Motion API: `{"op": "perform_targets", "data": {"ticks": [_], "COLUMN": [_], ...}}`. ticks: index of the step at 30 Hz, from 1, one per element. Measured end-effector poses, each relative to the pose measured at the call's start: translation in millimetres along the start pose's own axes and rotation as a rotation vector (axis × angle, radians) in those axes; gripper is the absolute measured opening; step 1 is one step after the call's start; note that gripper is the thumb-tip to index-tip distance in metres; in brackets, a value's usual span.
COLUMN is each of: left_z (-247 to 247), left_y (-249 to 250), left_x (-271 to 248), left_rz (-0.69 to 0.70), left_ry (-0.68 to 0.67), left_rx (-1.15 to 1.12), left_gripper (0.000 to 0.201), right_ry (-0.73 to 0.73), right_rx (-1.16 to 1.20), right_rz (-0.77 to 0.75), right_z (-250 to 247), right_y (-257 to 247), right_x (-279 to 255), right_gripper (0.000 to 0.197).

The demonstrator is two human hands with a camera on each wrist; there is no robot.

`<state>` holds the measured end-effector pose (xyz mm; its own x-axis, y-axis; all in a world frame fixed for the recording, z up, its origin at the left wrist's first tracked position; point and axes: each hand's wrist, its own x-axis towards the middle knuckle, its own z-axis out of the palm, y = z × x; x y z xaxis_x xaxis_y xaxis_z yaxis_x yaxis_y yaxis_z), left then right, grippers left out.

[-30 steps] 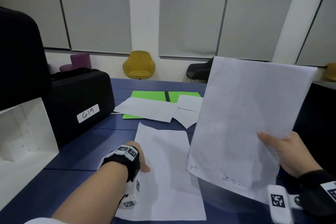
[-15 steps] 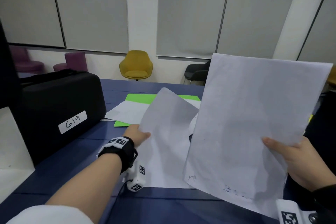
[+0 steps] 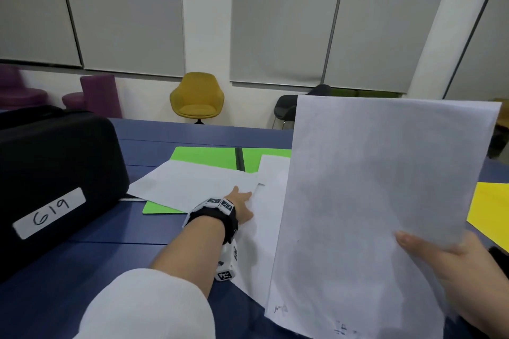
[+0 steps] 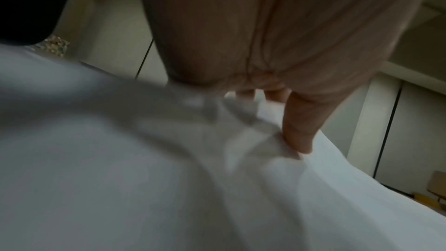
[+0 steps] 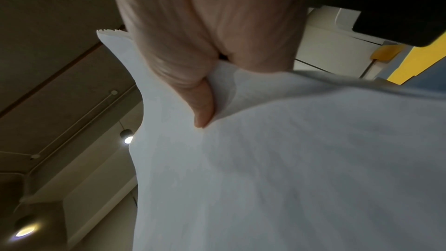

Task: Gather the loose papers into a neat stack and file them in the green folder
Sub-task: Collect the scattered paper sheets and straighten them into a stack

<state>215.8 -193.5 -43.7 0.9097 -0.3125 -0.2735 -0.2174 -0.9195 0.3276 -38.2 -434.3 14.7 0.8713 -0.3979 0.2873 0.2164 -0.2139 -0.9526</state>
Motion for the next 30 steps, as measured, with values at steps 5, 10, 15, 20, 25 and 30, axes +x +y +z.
{"op": "perform_targets", "data": {"ticks": [5,10,15,20,25,30], "left_z": [6.4,10.6,17.0,18.4,32.2,41.0], "left_y": [-6.3,-12.5,-25.8,-33.4,-51.4,-76.3], "left_x": [7.1,0.9,-10.8,-42.6,-87.0,-144.8], "left_rz": [0.006,0.054,0.092,0.148,0.232,0.267], "left_ry": [-0.079,-0.045,-0.064,-0.074,-0.094,-0.171], "left_rx": [0.128,0.173,0.201,0.246,0.253,0.227], "left_gripper": [0.078,0.073,0.067,0.065,0.068,0.079], "right_ry": [-0.005,-0.054,-0.037,-0.018,-0.003,-0.013], "right_rx": [0.052,0.036,0.028,-0.001,0.054,0.076], "right_rz": [0.072,0.09,0.06,0.039,-0.006,-0.007], "right_z": [3.0,3.4,-0.4,-13.3,-22.1,-27.8], "right_y": [7.7,7.8,6.4,2.9,-0.7,-0.5], "right_x": [5.1,3.8,-3.6,-11.6,-23.3,-39.3], "right_gripper": [0.05,0.093,0.089,0.088,0.048,0.062]}}
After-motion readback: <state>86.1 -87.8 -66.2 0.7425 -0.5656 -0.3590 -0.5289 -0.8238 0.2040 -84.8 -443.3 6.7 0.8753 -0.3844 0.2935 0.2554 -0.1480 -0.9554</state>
